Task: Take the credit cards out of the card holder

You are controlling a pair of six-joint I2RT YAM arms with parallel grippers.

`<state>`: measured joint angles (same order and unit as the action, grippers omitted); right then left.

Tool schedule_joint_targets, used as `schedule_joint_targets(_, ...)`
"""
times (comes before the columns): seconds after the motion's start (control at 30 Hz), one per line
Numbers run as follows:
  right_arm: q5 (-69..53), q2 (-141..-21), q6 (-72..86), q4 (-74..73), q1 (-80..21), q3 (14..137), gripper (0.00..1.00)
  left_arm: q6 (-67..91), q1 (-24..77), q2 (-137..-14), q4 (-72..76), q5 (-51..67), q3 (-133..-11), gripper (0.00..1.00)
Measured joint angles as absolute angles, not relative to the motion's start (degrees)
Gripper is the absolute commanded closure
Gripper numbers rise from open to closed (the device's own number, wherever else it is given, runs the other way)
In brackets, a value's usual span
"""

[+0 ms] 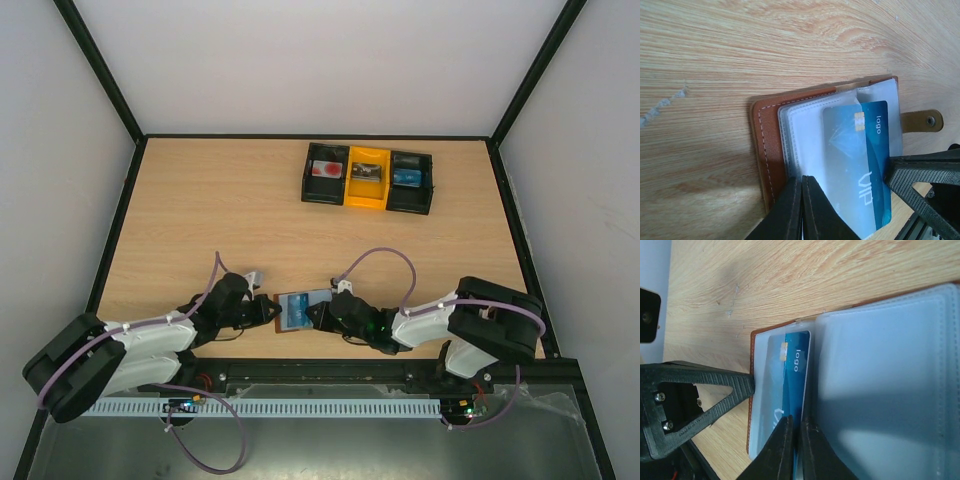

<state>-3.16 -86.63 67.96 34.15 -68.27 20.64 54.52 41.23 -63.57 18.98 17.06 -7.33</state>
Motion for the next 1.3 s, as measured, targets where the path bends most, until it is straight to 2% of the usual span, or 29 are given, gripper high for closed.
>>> schedule_joint_targets(0.23,-3.8,-88.1,68.5,37.3,-67.4,19.9,0.86,54.5,41.6,-63.8,19.1,16.9,-7.4,0.97)
schedule_joint_targets(0.47,-4.7,-90.0,68.8,39.6,-66.8,19.9,0.86,54.5,41.8,-64.0,19.2,16.9,-7.4,0.97)
schedule_joint_targets(0.6,-5.4,-91.0,69.1,40.6,-66.6,19.9,0.87,54.5,41.8,-64.2,19.4,16.9,-7.4,0.97)
schedule_joint_targets(0.77,-6.1,-91.5,69.7,41.4,-66.1,19.8,0.98,54.5,41.9,-64.2,19.4,16.9,-7.4,0.97)
schedule_joint_targets(1.0,-6.2,-91.0,69.8,42.7,-65.6,18.0,0.98,54.5,42.0,-64.4,19.7,16.8,-7.4,0.97)
schedule_joint_targets(1.3,-4.0,-84.7,69.9,42.3,-65.6,14.6,0.98,54.5,42.2,-63.5,17.0,15.5,-8.1,0.97)
